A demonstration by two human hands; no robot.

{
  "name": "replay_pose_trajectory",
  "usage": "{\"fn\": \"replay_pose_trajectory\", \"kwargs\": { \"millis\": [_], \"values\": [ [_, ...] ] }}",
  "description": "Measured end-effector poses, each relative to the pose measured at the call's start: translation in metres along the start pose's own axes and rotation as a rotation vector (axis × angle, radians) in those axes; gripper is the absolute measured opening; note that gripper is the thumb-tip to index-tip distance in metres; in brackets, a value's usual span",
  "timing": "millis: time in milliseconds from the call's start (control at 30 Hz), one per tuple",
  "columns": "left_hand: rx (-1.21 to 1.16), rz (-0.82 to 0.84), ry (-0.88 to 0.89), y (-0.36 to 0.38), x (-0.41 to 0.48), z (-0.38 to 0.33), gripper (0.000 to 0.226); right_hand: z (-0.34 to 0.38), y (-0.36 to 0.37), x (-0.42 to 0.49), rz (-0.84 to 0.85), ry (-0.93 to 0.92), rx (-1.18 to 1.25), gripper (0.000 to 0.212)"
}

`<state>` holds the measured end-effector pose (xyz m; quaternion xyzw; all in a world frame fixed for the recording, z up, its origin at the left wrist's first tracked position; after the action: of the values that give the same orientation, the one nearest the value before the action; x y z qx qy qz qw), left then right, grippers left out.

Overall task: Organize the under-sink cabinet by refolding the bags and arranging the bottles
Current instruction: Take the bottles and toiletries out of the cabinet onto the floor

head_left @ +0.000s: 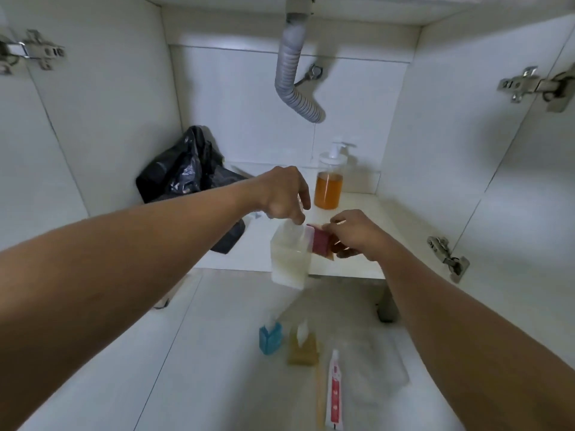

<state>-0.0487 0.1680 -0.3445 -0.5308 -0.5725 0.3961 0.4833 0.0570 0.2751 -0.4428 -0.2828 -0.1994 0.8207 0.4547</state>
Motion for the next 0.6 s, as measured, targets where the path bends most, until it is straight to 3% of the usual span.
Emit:
{"fn": "replay_pose_trajectory", "kwargs": {
  "millis": [167,300,467,600],
  "values": [
    [-0.112,0.124,-0.031,0.055,-0.036,-0.023,0.016,-0.054,0.049,-0.031,0.287,0.171,0.063,0.004],
    [-0.182,0.225,-0.068,0.113,-0.062,-0.02,0.013,-0.113,0.103,-0.046,0.574,0.368,0.148,0.017],
    [-0.247,0.252,-0.117,0.166,-0.087,-0.004,0.02,-0.192,0.14,-0.039,0.518,0.58,0.237,0.028],
    [-0.296,0.24,-0.173,0.21,-0.103,0.008,0.023,-0.231,0.167,-0.049,0.49,0.661,0.371,0.023]
  ]
}}
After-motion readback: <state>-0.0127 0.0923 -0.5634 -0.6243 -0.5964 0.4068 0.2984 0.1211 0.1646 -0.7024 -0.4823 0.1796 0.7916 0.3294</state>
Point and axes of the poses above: each hand's wrist, its own x-axis towards the middle knuckle, its own y-axis out of the palm, z = x × y, the point moved 9 cm from there along x, towards the middle knuckle, and after that the axes turned 14 degrees about y, right-handed, at the moved point
